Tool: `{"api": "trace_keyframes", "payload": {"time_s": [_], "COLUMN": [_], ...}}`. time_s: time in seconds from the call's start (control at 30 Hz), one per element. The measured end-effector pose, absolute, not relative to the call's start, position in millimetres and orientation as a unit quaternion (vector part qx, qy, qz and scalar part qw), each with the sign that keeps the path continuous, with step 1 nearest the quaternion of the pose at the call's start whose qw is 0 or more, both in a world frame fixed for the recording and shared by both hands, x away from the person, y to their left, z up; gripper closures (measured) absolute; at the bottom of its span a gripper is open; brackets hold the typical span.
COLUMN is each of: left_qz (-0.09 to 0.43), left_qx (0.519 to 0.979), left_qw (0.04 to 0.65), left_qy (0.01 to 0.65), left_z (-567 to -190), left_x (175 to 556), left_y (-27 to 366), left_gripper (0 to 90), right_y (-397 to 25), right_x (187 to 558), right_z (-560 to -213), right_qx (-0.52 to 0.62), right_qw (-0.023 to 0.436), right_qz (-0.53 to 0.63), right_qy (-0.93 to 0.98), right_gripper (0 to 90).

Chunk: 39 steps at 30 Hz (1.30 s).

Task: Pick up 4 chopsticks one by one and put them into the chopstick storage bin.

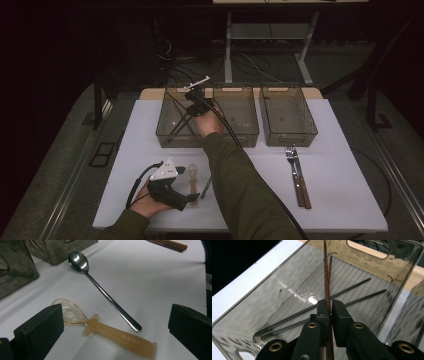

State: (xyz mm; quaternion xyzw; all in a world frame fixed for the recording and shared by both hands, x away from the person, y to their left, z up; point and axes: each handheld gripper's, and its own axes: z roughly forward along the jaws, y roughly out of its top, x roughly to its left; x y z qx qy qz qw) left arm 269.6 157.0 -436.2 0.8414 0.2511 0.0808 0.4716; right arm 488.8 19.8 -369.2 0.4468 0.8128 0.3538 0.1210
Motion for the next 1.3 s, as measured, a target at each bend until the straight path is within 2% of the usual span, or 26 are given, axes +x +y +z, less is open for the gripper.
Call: {"api": "trace_keyframes", "payload": {"time_s": [0.03,0.07,0.13,0.3,0.5,0.8,0.93,1.03,1.07,1.1,1.3], "left_qz": [0.081,0.081,0.081,0.083,0.083,0.084,0.082,0.08,0.08,0.08,0.081], "left_qx": [0.841,0.841,0.841,0.843,0.843,0.843,0.84,0.84,0.84,0.841,0.842], "left_qw": [0.472,0.472,0.472,0.47,0.468,0.465,0.469,0.467,0.467,0.466,0.464], "left_qy": [0.251,0.252,0.252,0.249,0.252,0.257,0.262,0.264,0.264,0.264,0.264], "left_z": [-436,-436,-436,-435,-436,-437,-438,-438,-438,-438,-438], "left_x": [270,270,270,269,269,269,269,269,269,269,270], "left_y": [157,157,158,160,159,158,158,158,158,158,159], "left_gripper": [0.0,0.0,0.0,0.0,0.0,0.0,0.0,0.0,0.0,0.0,0.0], "right_y": [20,20,19,9,-16,-62,-81,-95,-100,-104,-129], "right_x": [489,489,488,481,464,434,419,408,405,402,385], "right_z": [-369,-369,-368,-363,-360,-362,-364,-365,-365,-365,-367], "right_qx": [0.445,0.444,0.437,0.42,0.401,0.362,0.354,0.344,0.341,0.342,0.34], "right_qw": [0.125,0.125,0.129,0.125,0.105,0.104,0.11,0.114,0.119,0.122,0.125], "right_qz": [0.354,0.356,0.357,0.375,0.408,0.44,0.443,0.45,0.452,0.455,0.454], "right_qy": [0.813,0.813,0.815,0.817,0.813,0.815,0.816,0.816,0.816,0.813,0.814], "right_gripper": [79.8,70.1,61.7,45.9,40.7,19.6,17.3,10.1,3.8,1.8,1.8]}}
